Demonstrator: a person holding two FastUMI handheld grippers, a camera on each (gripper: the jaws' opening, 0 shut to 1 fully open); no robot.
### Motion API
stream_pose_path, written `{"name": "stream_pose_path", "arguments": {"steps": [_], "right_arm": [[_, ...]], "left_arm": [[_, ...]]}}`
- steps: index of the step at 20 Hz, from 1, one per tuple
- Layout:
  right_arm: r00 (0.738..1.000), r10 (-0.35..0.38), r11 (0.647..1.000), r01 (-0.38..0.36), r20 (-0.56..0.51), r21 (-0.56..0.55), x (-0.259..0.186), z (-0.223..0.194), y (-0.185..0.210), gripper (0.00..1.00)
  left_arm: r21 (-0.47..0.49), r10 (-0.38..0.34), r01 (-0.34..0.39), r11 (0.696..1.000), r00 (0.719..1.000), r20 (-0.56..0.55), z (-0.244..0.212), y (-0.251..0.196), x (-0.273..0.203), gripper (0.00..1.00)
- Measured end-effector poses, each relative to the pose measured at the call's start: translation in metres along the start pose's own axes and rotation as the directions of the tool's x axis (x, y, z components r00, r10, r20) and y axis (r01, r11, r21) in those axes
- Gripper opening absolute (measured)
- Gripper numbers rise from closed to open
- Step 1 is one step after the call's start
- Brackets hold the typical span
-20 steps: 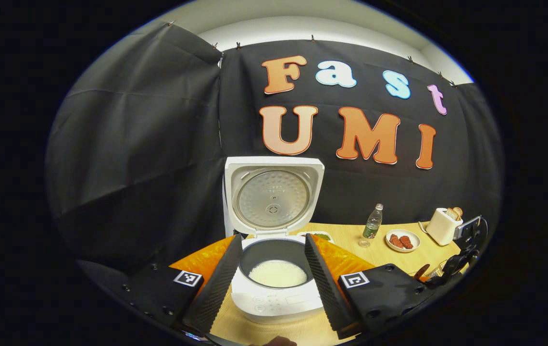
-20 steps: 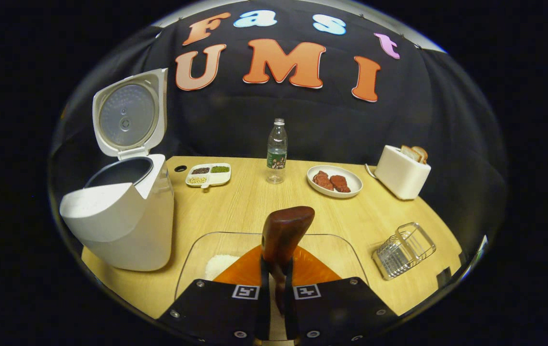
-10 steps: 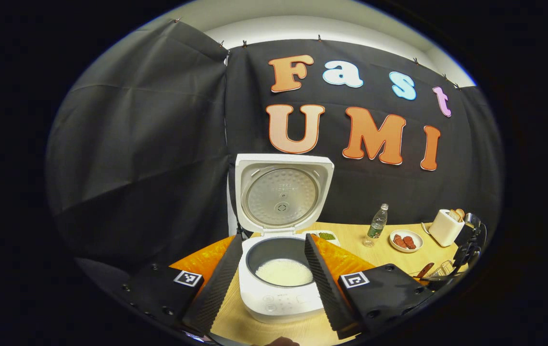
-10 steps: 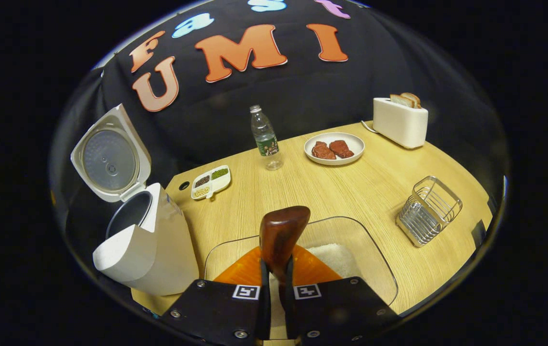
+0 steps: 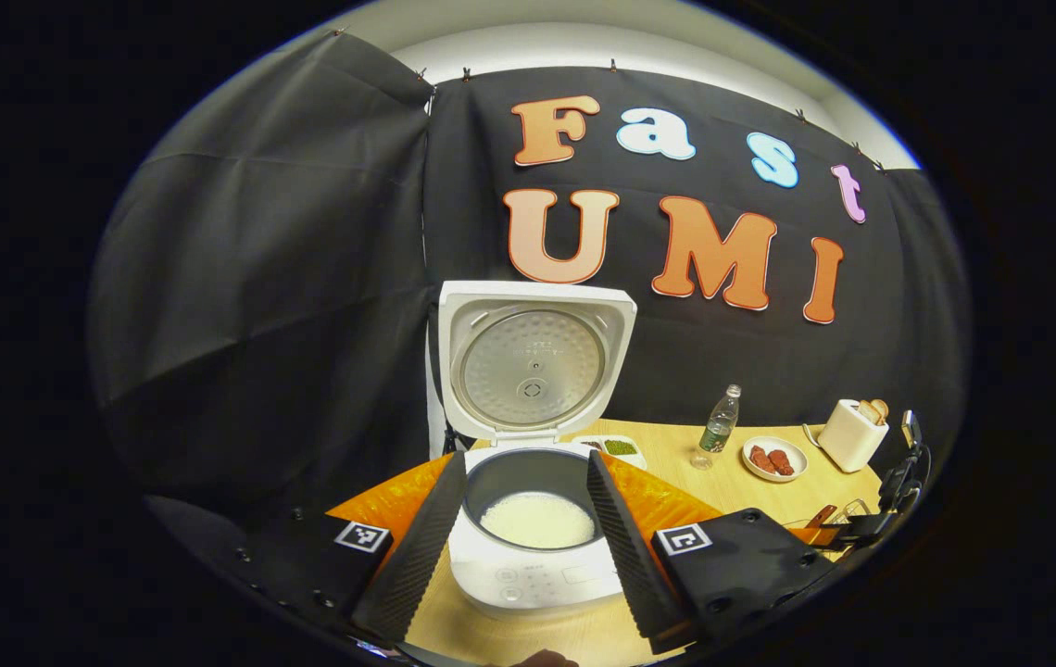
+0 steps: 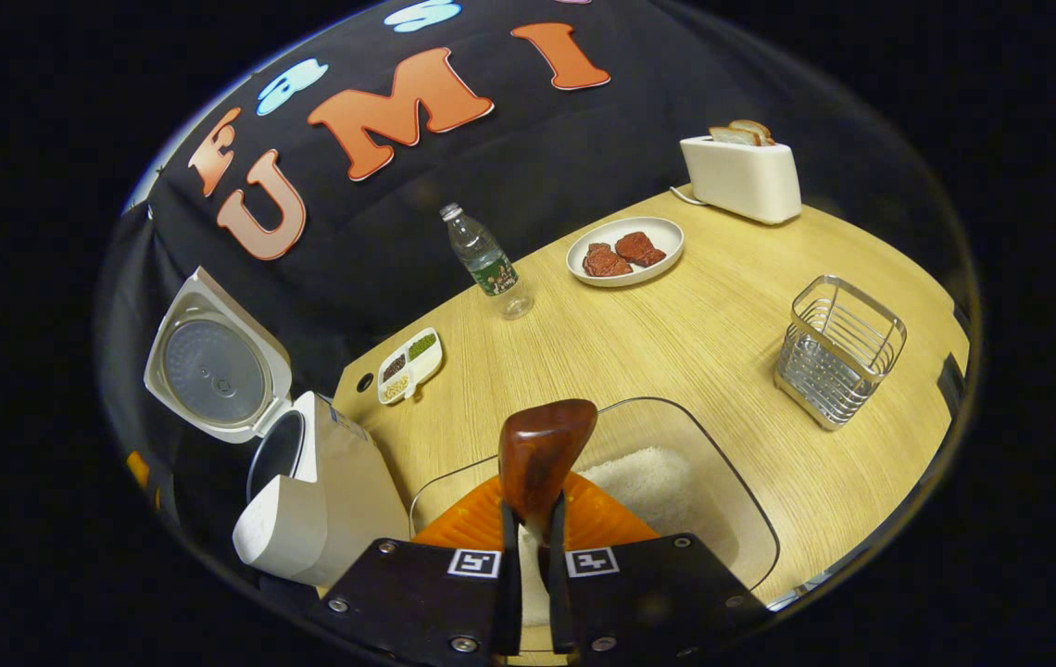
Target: Close the left gripper, press the button to open the rice cooker; take a wooden spoon from the chopstick holder with the right hand, scoop a spoonful of rice and pour it into the rice cooker, then put the wooden spoon back into the chopstick holder.
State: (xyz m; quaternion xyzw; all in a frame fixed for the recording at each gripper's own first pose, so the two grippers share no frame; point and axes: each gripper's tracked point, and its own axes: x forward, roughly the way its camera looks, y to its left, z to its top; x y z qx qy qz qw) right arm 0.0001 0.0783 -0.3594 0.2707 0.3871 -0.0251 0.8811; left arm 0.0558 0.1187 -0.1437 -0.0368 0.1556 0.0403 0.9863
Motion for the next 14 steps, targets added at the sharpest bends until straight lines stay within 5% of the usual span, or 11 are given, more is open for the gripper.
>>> {"name": "stream_pose_path", "arguments": {"steps": [3, 4, 6, 14], "right_arm": [[1.0, 0.023, 1.0, -0.022, -0.015, 0.018, 0.0, -0.002, 0.007, 0.12], [1.0, 0.026, 1.0, -0.025, -0.016, 0.011, -0.001, -0.003, 0.009, 0.12], [0.999, 0.039, 0.999, -0.039, -0.026, 0.004, -0.002, -0.004, 0.014, 0.12], [0.988, 0.128, 0.985, -0.117, -0.091, 0.123, -0.004, -0.009, 0.012, 0.11]], "left_arm": [[0.013, -0.001, 0.001, 1.0, 1.0, 0.002, 0.001, -0.003, -0.001, 0.94], [0.016, 0.0, 0.0, 1.0, 1.0, 0.002, 0.001, -0.004, -0.001, 0.85], [0.017, 0.002, -0.002, 1.0, 1.0, 0.002, 0.002, -0.005, -0.002, 0.94], [0.02, 0.003, -0.003, 1.0, 1.0, -0.004, 0.0, -0.013, -0.005, 0.9]]}}
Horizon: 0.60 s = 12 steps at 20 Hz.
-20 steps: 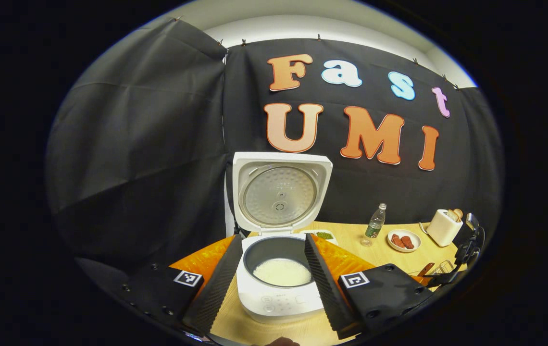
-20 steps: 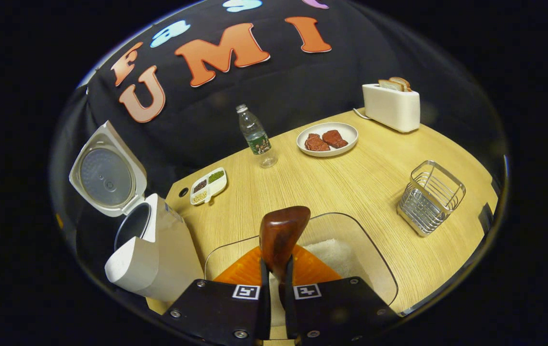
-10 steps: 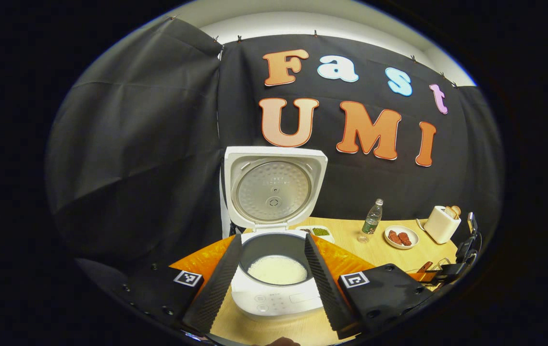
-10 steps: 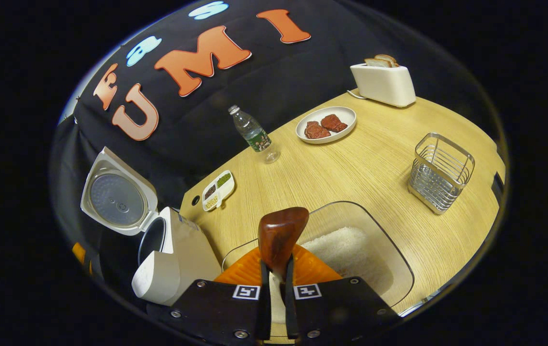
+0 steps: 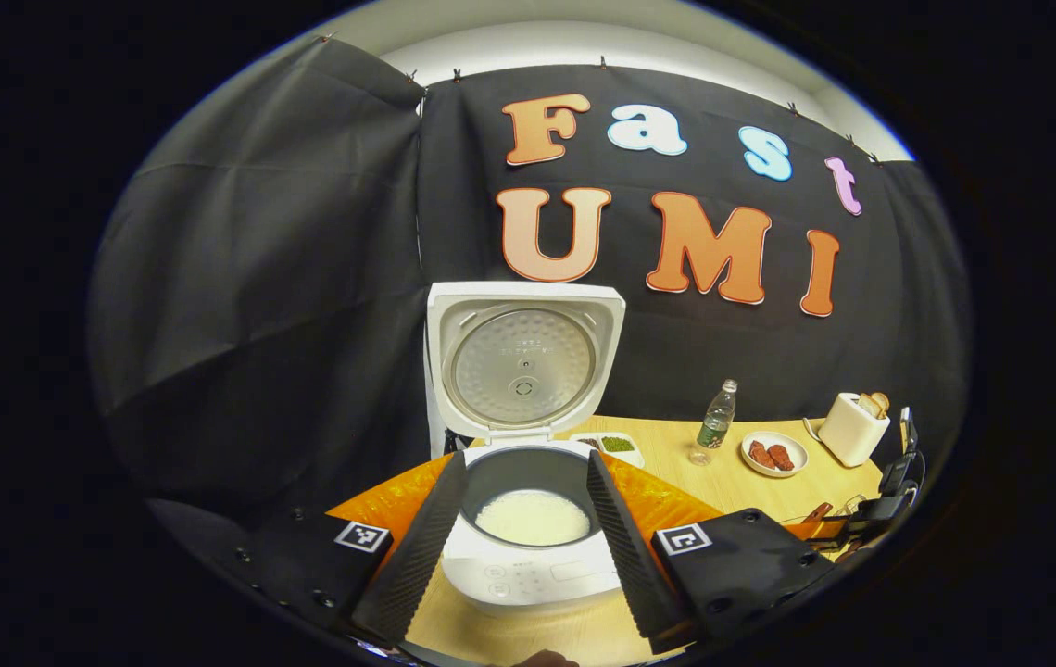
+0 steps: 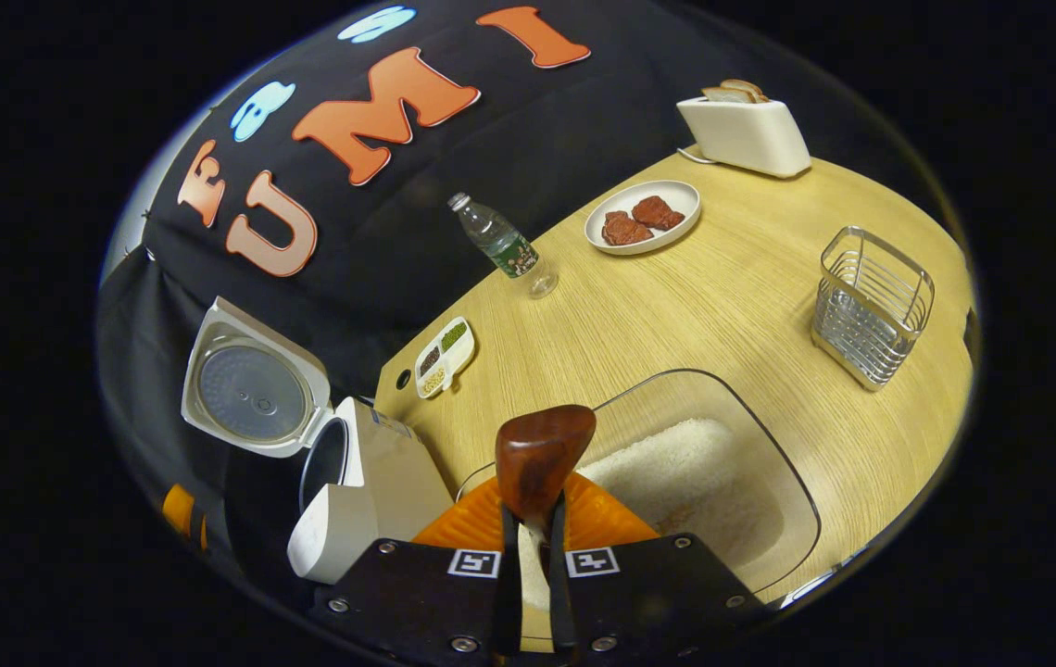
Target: Close the left gripper, press the button to open the rice cooker; take a wooden spoon from the chopstick holder with the right hand, scoop a spoonful of rice and pour it into the rice cooker, then put the wooden spoon back into the chopstick holder.
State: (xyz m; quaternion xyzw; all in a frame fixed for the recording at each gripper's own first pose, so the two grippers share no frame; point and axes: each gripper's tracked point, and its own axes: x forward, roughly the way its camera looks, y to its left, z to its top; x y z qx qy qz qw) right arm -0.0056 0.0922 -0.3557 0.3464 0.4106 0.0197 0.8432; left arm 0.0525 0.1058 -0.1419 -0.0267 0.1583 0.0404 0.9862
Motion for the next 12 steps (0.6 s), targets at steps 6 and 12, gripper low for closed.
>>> {"name": "stream_pose_path", "arguments": {"steps": [6, 12], "right_arm": [[0.997, 0.071, 0.994, -0.067, -0.039, 0.08, -0.003, 0.0, -0.009, 0.12], [0.99, 0.135, 0.984, -0.131, -0.03, 0.117, -0.016, 0.014, -0.024, 0.12]], "left_arm": [[0.006, -0.006, 0.006, 1.0, 1.0, -0.003, -0.001, -0.01, -0.003, 0.94], [0.012, -0.002, 0.002, 1.0, 1.0, -0.004, 0.0, -0.021, -0.006, 0.85]]}}
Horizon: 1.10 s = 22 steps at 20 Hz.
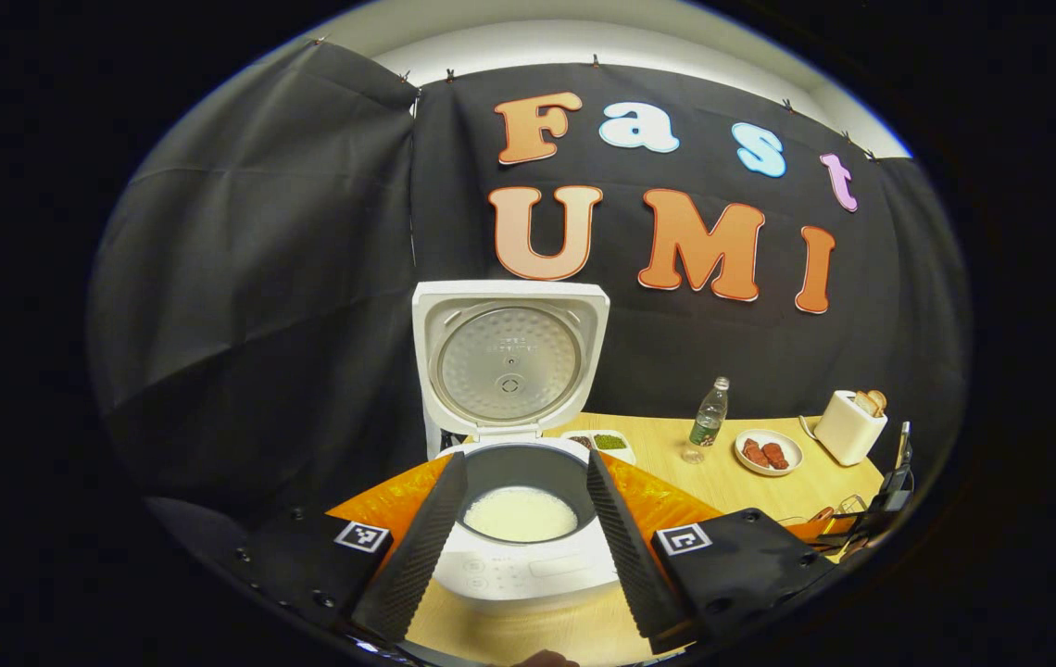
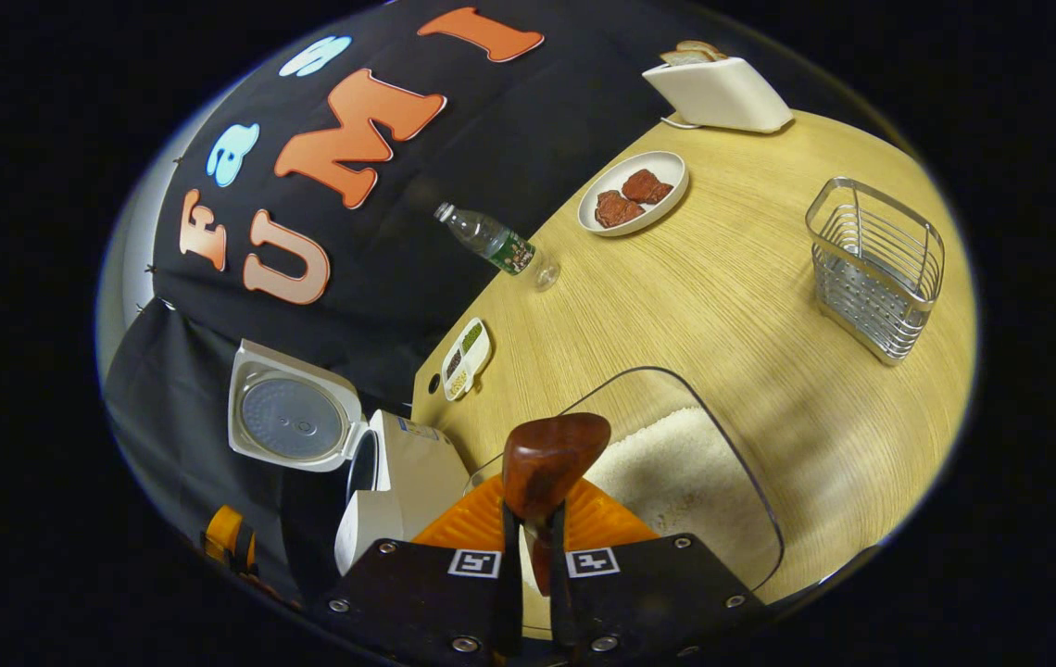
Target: Close the left gripper, press the button to open the rice cooker; take a wooden spoon from the chopstick holder with the right hand, scoop a spoonful of rice and pour it into the rice cooker, then put the wooden spoon back into the chopstick holder.
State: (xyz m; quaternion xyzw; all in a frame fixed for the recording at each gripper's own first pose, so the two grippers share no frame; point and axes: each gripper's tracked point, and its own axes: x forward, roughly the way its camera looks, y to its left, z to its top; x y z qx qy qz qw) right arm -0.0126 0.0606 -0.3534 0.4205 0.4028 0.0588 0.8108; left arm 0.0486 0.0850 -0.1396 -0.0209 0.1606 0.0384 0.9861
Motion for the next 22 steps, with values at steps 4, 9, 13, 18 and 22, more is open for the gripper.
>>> {"name": "stream_pose_path", "arguments": {"steps": [4, 9, 13, 18, 22], "right_arm": [[0.999, 0.04, 0.996, -0.043, 0.034, 0.076, -0.013, 0.025, -0.014, 0.12], [0.992, 0.106, 0.968, -0.12, 0.072, 0.221, -0.026, 0.044, -0.022, 0.11], [0.978, 0.19, 0.917, -0.208, 0.087, 0.339, -0.029, 0.06, -0.006, 0.11], [0.955, 0.28, 0.853, -0.295, 0.1, 0.431, -0.029, 0.07, 0.034, 0.11], [0.938, 0.337, 0.832, -0.338, 0.083, 0.44, -0.016, 0.074, 0.086, 0.11]], "left_arm": [[0.009, -0.006, 0.006, 1.0, 1.0, 0.008, 0.003, -0.013, -0.002, 0.89], [0.008, -0.003, 0.003, 1.0, 1.0, 0.018, 0.008, -0.023, -0.003, 0.89], [0.005, 0.001, -0.001, 1.0, 1.0, 0.029, 0.011, -0.028, -0.005, 0.85], [-0.01, 0.015, -0.015, 1.0, 0.998, 0.061, 0.015, -0.018, -0.011, 0.94], [-0.019, 0.059, -0.058, 0.998, 0.995, 0.077, 0.013, 0.007, -0.015, 0.9]]}}
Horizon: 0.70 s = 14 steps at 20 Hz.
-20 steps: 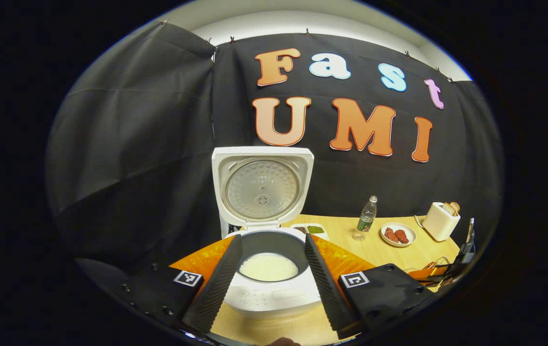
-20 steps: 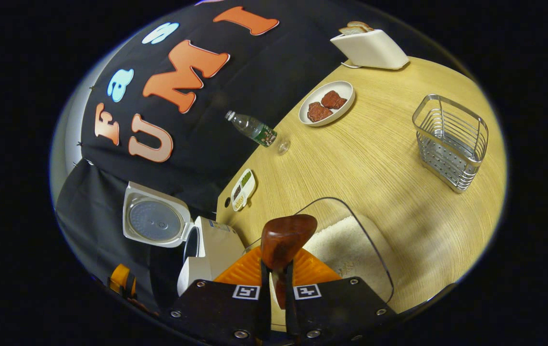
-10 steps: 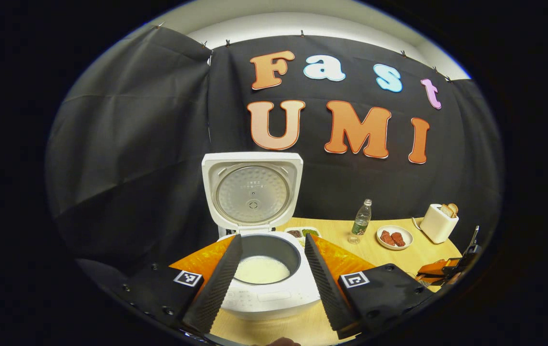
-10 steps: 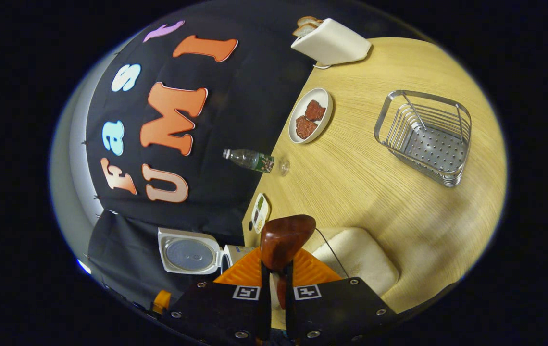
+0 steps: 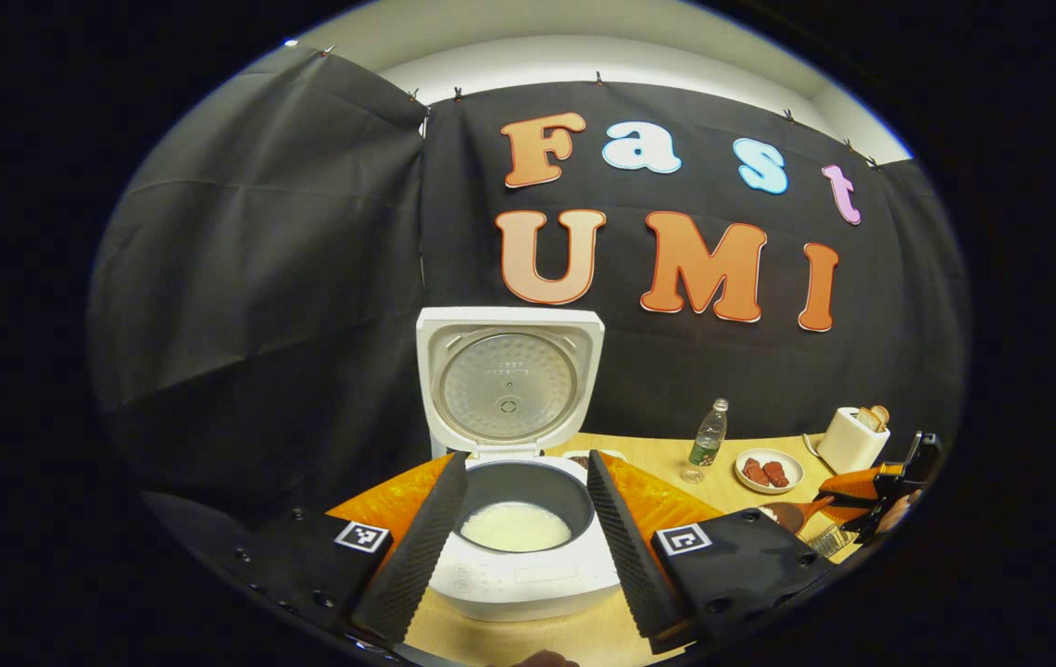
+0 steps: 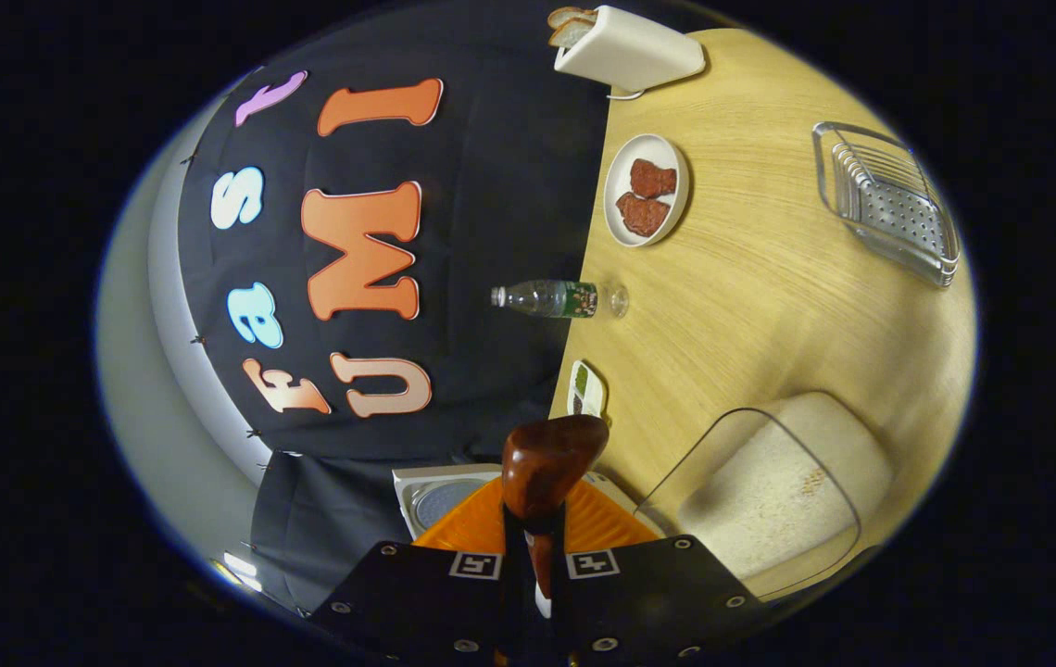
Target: Close the left gripper, press the button to open the rice cooker; take a wooden spoon from the chopstick holder with the right hand, scoop a spoonful of rice and pour it into the rice cooker, then put the wooden spoon back into the chopstick holder.
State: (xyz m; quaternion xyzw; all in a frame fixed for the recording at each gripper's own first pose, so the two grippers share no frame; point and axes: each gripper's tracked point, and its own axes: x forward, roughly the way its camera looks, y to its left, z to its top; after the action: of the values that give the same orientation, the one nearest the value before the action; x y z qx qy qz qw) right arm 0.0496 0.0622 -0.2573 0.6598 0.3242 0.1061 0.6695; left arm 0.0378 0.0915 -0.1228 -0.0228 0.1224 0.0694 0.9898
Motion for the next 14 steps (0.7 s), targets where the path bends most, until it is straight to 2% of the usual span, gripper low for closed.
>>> {"name": "stream_pose_path", "arguments": {"steps": [1, 2, 3, 4, 9, 11, 14], "right_arm": [[1.0, 0.012, 1.0, -0.012, -0.01, 0.0, 0.01, -0.007, 0.011, 0.11], [1.0, 0.021, 1.0, -0.021, -0.022, -0.004, 0.021, -0.013, 0.021, 0.11], [0.999, 0.025, 1.0, -0.025, -0.032, -0.015, 0.035, -0.022, 0.031, 0.11], [0.999, 0.021, 0.999, -0.023, -0.045, -0.034, 0.047, -0.031, 0.04, 0.11], [0.995, -0.013, 0.981, -0.006, -0.096, -0.193, 0.11, -0.083, 0.079, 0.11], [0.995, -0.033, 0.952, 0.004, -0.09, -0.307, 0.136, -0.099, 0.093, 0.11], [0.995, -0.059, 0.882, 0.017, -0.075, -0.471, 0.167, -0.122, 0.111, 0.11]], "left_arm": [[0.003, 0.013, -0.013, 1.0, 1.0, 0.004, 0.0, 0.008, -0.001, 0.94], [0.006, 0.025, -0.025, 1.0, 1.0, 0.011, 0.001, 0.015, -0.002, 0.89], [0.008, 0.034, -0.035, 0.999, 0.999, 0.018, 0.001, 0.023, -0.003, 0.94], [0.012, 0.046, -0.046, 0.999, 0.999, 0.021, 0.0, 0.031, -0.004, 0.92], [0.018, 0.098, -0.099, 0.995, 0.995, 0.015, -0.007, 0.073, -0.004, 0.89], [0.022, 0.112, -0.113, 0.993, 0.994, 0.015, -0.009, 0.084, -0.002, 0.89], [0.039, 0.107, -0.107, 0.993, 0.994, 0.013, -0.011, 0.091, 0.002, 0.9]]}}
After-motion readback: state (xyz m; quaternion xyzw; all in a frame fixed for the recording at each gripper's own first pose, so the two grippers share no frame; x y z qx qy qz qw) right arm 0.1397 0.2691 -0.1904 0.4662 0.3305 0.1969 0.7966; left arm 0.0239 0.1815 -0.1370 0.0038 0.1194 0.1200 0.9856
